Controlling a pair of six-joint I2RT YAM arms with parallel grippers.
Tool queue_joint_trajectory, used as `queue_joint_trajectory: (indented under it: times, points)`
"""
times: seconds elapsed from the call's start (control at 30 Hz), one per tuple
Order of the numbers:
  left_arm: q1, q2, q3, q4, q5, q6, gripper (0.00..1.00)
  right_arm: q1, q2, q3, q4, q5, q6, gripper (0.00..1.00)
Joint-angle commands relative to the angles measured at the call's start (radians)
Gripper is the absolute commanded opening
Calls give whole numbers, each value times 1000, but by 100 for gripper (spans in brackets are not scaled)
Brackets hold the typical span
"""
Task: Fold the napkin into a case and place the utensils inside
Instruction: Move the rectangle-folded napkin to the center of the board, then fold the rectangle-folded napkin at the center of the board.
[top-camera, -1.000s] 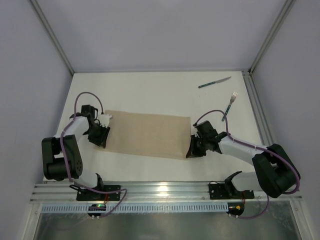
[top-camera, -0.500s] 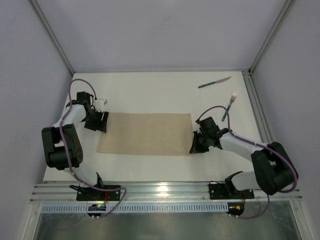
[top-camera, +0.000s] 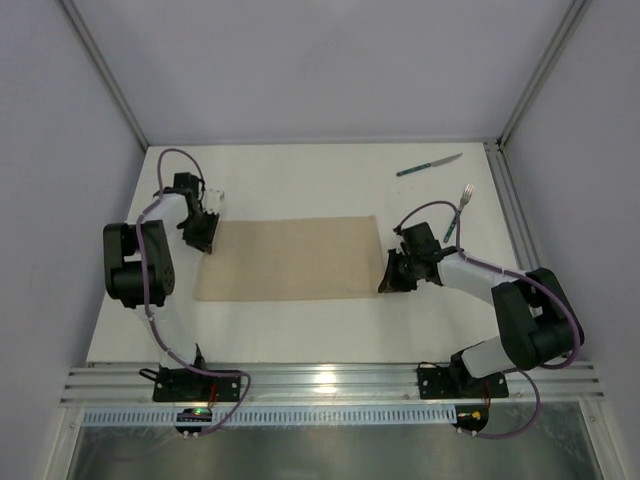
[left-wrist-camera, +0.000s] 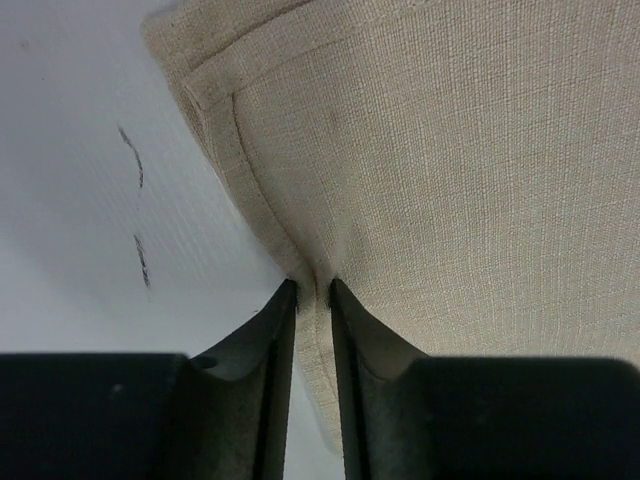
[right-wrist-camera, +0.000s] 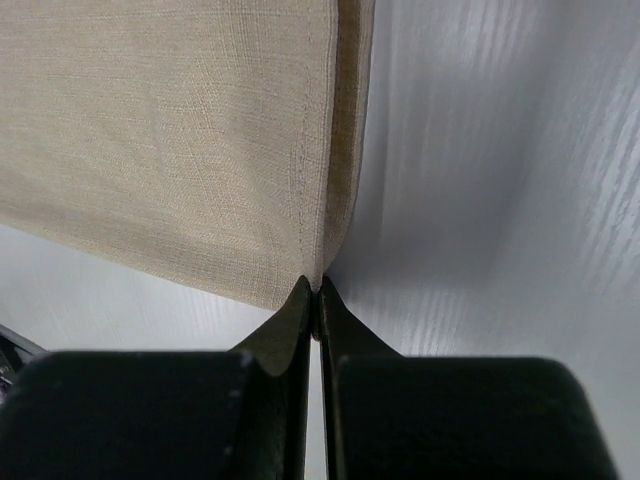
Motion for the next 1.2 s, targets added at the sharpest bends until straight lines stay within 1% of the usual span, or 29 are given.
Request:
queue_joint_trajectory:
  times: [0.0, 0.07, 0.1, 0.13, 0.23, 0.27, 0.4, 0.5, 0.53, 0.57, 0.7, 0.73, 0.8, 0.9, 1.0, 1.1, 1.17]
  points:
    - [-33, 90, 26, 49, 39, -10, 19, -40, 53, 35, 19, 46, -59, 4]
    - [-56, 113, 72, 43, 54, -14, 15, -68, 71, 52, 10, 44, -81, 4]
    - [-61, 130, 88, 43, 59, -17, 15, -80, 88, 69, 7, 44, -89, 4]
    - [-93, 140, 122, 45, 66, -19, 15, -106, 93, 75, 7, 38, -104, 4]
    - [-112, 185, 188, 28, 74, -30, 13, -146, 122, 110, -5, 28, -125, 3]
    - [-112, 194, 232, 20, 74, -42, 13, -160, 131, 122, -16, 21, -141, 4]
    - [-112, 202, 273, 17, 77, -65, 15, -163, 176, 199, -67, 0, -167, 4]
    - [-112, 185, 267, 11, 66, -63, 23, -163, 171, 221, -87, -28, -168, 4]
    - [-110, 179, 262, 5, 59, -60, 29, -163, 167, 224, -93, -28, -170, 4]
    - [-107, 164, 248, 2, 57, -59, 31, -160, 156, 230, -101, -23, -173, 3]
    - [-77, 87, 202, -6, 81, -59, 36, -163, 145, 256, -124, -23, -184, 4]
    - [-42, 69, 191, -14, 86, -59, 37, -161, 148, 262, -137, -23, -188, 4]
    - [-32, 17, 159, -18, 88, -54, 39, -163, 153, 273, -147, -22, -193, 4]
    - [-34, -11, 83, -26, 117, -40, 40, -161, 156, 287, -165, -6, -202, 4]
    - [-34, 13, 33, -31, 114, -33, 40, -160, 156, 302, -171, 4, -202, 3]
    - [-35, 32, 4, -21, 135, -36, 37, -144, 164, 337, -189, 6, -208, 4]
    - [-35, 36, -5, -18, 143, -39, 34, -115, 173, 368, -211, 33, -211, 4]
